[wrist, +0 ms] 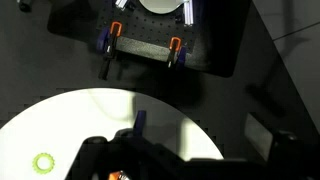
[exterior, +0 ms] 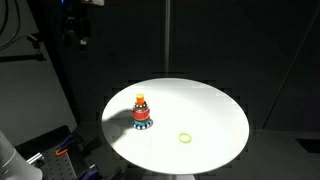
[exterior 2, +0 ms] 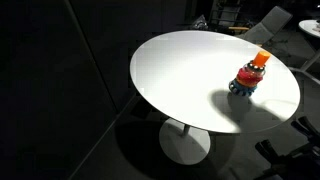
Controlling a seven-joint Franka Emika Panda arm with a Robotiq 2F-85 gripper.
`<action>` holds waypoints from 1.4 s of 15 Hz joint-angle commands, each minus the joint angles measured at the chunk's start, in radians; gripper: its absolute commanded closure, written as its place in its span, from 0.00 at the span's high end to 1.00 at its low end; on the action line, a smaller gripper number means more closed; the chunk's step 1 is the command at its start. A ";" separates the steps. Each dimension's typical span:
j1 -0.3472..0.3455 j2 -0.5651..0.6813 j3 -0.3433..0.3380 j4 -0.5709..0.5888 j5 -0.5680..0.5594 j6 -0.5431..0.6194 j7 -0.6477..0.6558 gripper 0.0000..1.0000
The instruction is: Pick up the black and white ring from the ring holder and put it on the table
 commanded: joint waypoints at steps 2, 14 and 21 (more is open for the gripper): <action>-0.004 0.000 0.003 0.004 0.001 -0.002 -0.001 1.00; -0.056 0.007 -0.028 0.017 -0.061 0.033 0.006 1.00; -0.106 0.055 -0.071 0.014 -0.122 0.193 0.002 1.00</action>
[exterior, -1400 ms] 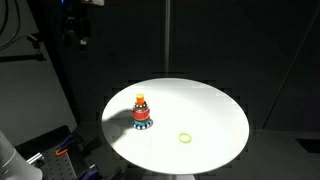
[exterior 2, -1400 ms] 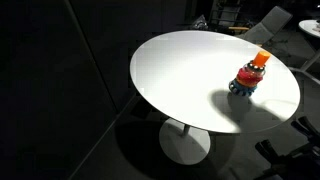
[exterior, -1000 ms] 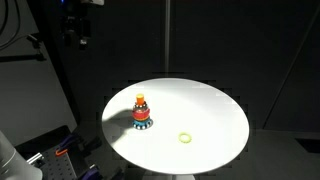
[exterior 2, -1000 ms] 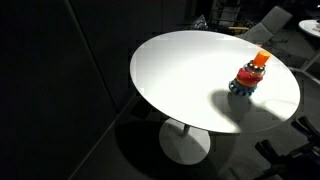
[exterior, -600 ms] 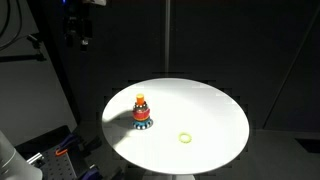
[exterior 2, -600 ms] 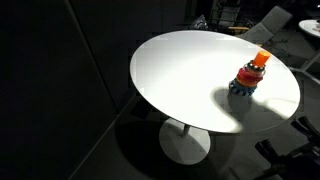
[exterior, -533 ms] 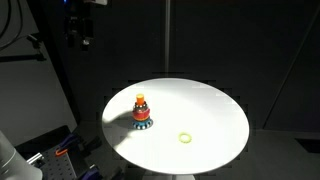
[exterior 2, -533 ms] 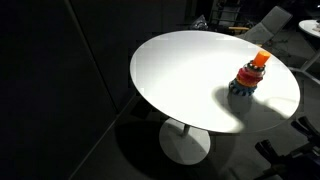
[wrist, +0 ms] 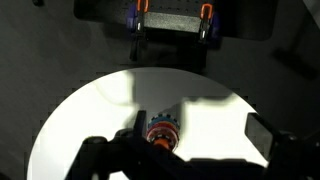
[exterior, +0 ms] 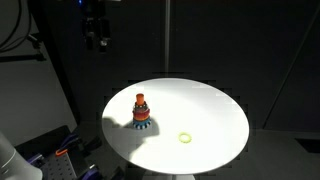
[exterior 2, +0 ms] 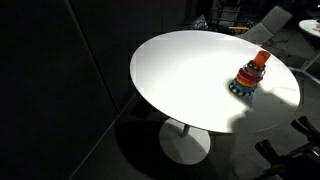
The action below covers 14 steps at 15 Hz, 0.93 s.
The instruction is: Pick up the black and white ring from the ring holder and put it on the table
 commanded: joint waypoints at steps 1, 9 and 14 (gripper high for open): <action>-0.018 0.033 -0.016 0.007 -0.032 0.088 0.004 1.00; -0.045 0.090 -0.031 -0.045 -0.090 0.307 0.011 1.00; -0.039 0.097 -0.032 -0.042 -0.073 0.295 0.001 1.00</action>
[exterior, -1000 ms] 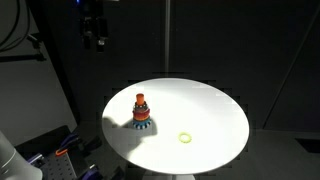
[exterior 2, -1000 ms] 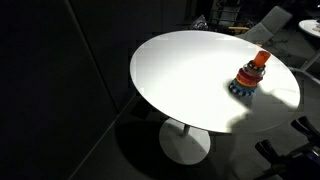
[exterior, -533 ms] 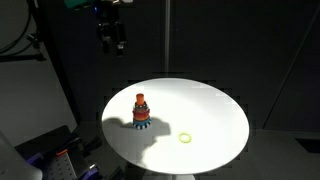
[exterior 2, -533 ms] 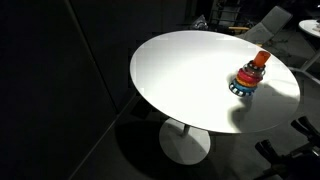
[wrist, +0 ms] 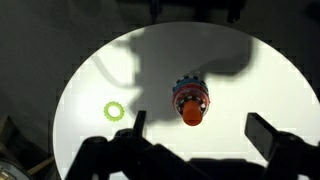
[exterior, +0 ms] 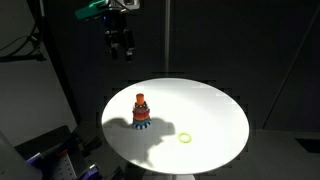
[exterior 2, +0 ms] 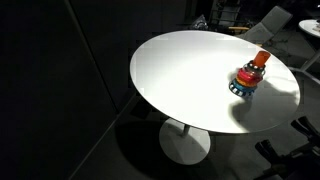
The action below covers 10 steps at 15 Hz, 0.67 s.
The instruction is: Pick up the black and white ring from the ring holder and put it on the table
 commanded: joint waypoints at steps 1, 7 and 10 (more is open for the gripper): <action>0.003 0.000 -0.002 0.002 -0.001 -0.003 0.001 1.00; -0.005 -0.004 -0.025 -0.075 0.010 0.188 -0.004 1.00; -0.003 0.004 -0.045 -0.125 0.037 0.305 -0.014 1.00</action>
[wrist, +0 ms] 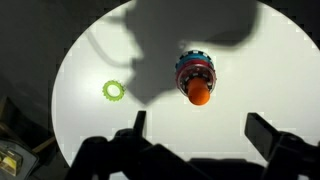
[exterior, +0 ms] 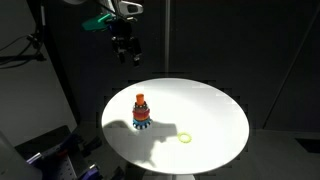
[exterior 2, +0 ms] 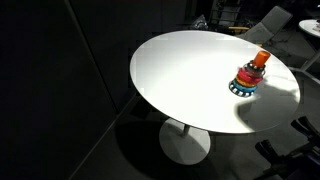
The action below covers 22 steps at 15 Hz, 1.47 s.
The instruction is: Pick up the black and white ring from the ring holder and put it on the table
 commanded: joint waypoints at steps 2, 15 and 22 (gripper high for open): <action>-0.002 0.006 -0.030 -0.078 0.050 0.163 -0.020 1.00; 0.007 0.133 -0.043 -0.206 0.083 0.490 -0.053 1.00; 0.000 0.163 -0.030 -0.206 0.080 0.494 -0.028 1.00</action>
